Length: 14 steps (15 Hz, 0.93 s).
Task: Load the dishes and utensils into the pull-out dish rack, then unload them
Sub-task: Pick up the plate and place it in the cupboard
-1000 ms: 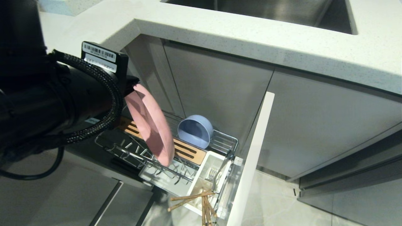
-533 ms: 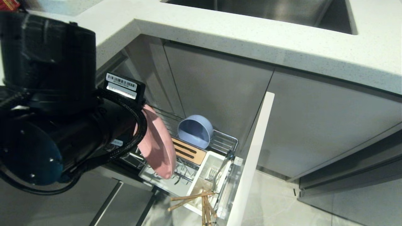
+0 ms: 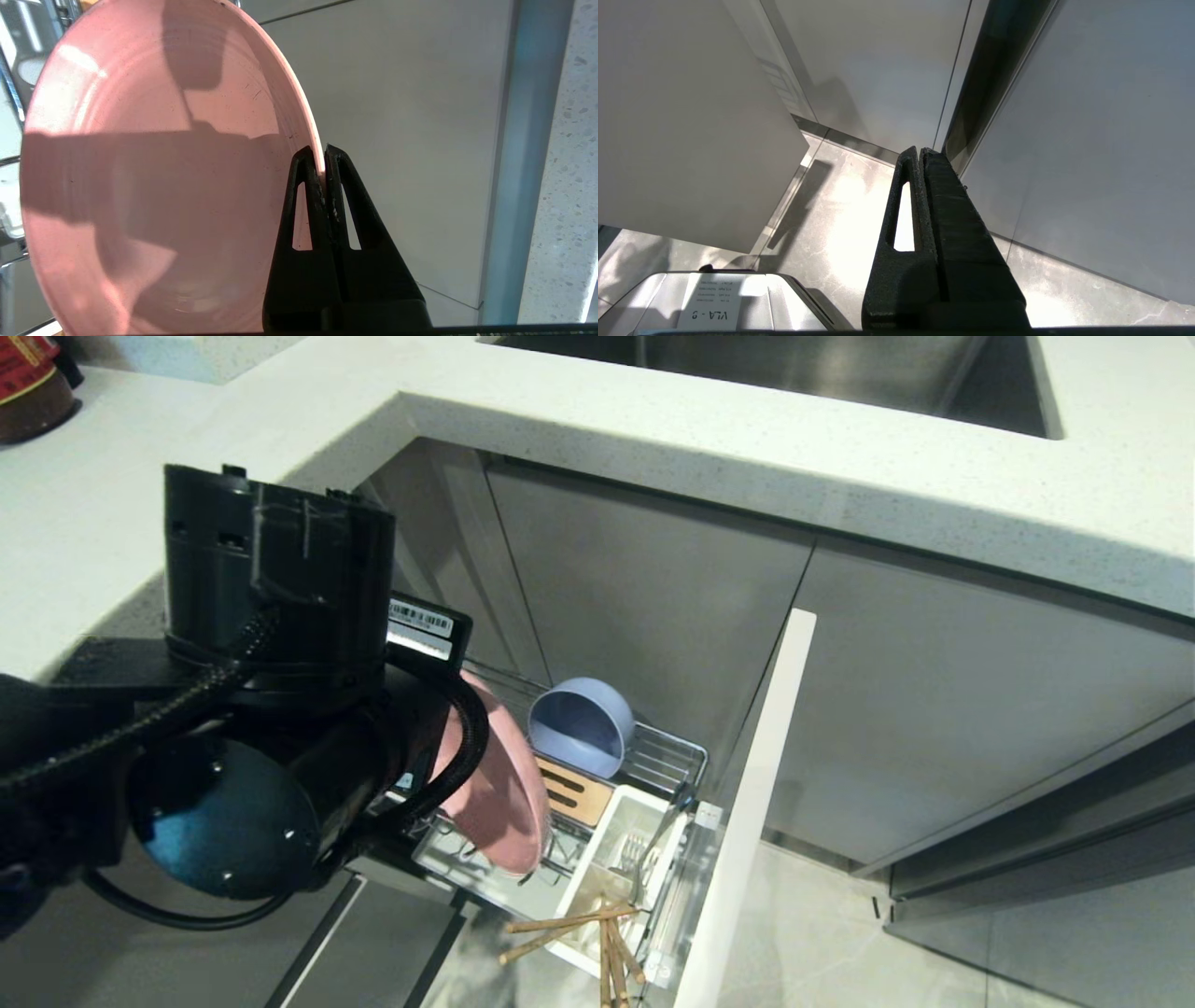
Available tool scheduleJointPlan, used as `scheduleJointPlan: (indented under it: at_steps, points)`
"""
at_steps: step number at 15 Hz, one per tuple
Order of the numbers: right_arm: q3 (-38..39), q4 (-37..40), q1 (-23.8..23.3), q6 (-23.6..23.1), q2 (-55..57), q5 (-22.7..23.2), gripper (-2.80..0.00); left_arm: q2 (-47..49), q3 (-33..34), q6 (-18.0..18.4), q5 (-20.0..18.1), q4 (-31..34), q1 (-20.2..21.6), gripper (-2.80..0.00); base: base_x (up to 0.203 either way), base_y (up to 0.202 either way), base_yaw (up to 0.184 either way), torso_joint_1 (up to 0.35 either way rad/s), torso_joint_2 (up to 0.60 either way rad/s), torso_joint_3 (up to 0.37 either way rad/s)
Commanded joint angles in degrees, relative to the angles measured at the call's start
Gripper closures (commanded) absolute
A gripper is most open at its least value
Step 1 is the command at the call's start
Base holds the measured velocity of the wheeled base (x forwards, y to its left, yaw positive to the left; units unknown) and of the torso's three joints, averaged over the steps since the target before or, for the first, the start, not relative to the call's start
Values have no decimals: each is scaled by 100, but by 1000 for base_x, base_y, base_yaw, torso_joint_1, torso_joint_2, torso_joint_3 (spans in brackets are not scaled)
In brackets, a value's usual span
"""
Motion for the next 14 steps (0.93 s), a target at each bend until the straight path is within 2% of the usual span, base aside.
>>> scheduleJointPlan:
  at_steps: [1,9,14]
  points:
    - [0,0,-1,-2,2,4,0,79,1,-16,32,-53,4,0,0,0,0,0,0,0]
    - [0,0,1,-2,2,-4,0,107,142,-34,32,-229,39,0,0,0,0,0,0,0]
    - [0,0,-3,-2,2,0,0,-400,92,17,10,-272,30,0,0,0,0,0,0,0]
